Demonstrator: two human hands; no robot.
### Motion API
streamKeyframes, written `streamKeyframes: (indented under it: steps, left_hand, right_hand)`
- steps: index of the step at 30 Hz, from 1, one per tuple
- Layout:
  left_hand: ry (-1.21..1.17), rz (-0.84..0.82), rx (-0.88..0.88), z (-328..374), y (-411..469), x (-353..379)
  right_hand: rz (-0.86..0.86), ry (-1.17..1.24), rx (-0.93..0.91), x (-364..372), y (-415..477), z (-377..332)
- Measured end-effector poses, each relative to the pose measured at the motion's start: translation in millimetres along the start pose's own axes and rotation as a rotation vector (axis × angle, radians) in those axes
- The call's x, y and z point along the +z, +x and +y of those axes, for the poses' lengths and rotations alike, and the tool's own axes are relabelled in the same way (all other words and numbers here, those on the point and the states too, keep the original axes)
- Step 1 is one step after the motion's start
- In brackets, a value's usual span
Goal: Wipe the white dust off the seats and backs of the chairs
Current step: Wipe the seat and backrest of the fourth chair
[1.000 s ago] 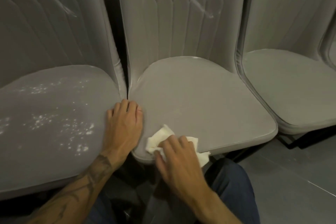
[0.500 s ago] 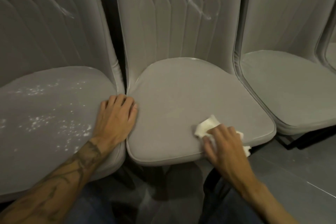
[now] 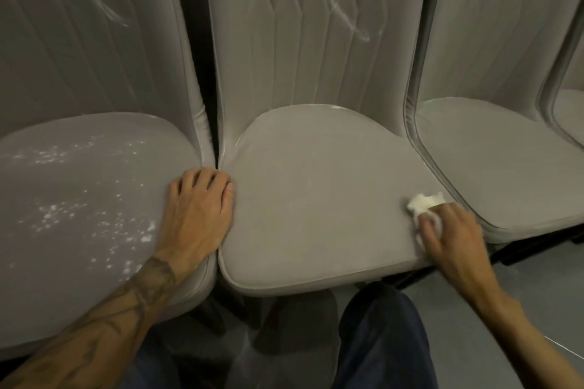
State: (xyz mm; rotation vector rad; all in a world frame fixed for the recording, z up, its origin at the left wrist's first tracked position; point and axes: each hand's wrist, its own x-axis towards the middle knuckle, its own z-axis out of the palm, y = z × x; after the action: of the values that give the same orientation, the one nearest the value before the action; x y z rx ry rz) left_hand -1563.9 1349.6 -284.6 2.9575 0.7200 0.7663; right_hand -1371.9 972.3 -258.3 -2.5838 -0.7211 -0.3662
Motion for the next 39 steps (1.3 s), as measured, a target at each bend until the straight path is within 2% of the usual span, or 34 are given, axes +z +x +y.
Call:
streamKeyframes:
  steps: [2,4,6,9,13,16,20,26,30,33,39]
  left_hand:
    - [0.006,0.021,0.011,-2,0,4]
    - [0.007,0.034,0.016,-3,-1,6]
    - [0.012,0.042,0.019,-4,0,7]
    - [0.026,0.021,0.028,-3,-1,6]
    - [0.016,-0.008,0.018,-1,0,0]
    - [0.021,-0.030,0.019,2,0,-5]
    - [0.003,0.004,0.032,2,-2,-8]
    - [0.051,0.015,0.033,2,0,-8]
    - [0.061,0.023,0.045,1,-1,-5]
    - [0.058,0.021,0.032,3,-2,-5]
    - [0.017,0.009,0.034,3,0,-11]
  right_hand:
    - [0.028,-0.055,0.150,-7,19,12]
    - [0.071,-0.117,0.208,-2,24,3]
    - [0.098,-0.118,0.163,10,11,-16]
    - [0.017,-0.055,0.074,19,-4,-24]
    - [-0.053,-0.186,0.194,5,47,2]
    - [-0.026,-0.239,0.251,6,61,-2]
    - [0.066,-0.206,0.162,17,28,-21]
    - [-0.140,-0.174,0.342,21,93,-21]
    - [-0.191,-0.174,0.302,28,103,-29]
    - [-0.183,-0.170,0.234,30,94,-22]
    - [-0.082,-0.206,0.253,61,139,-42]
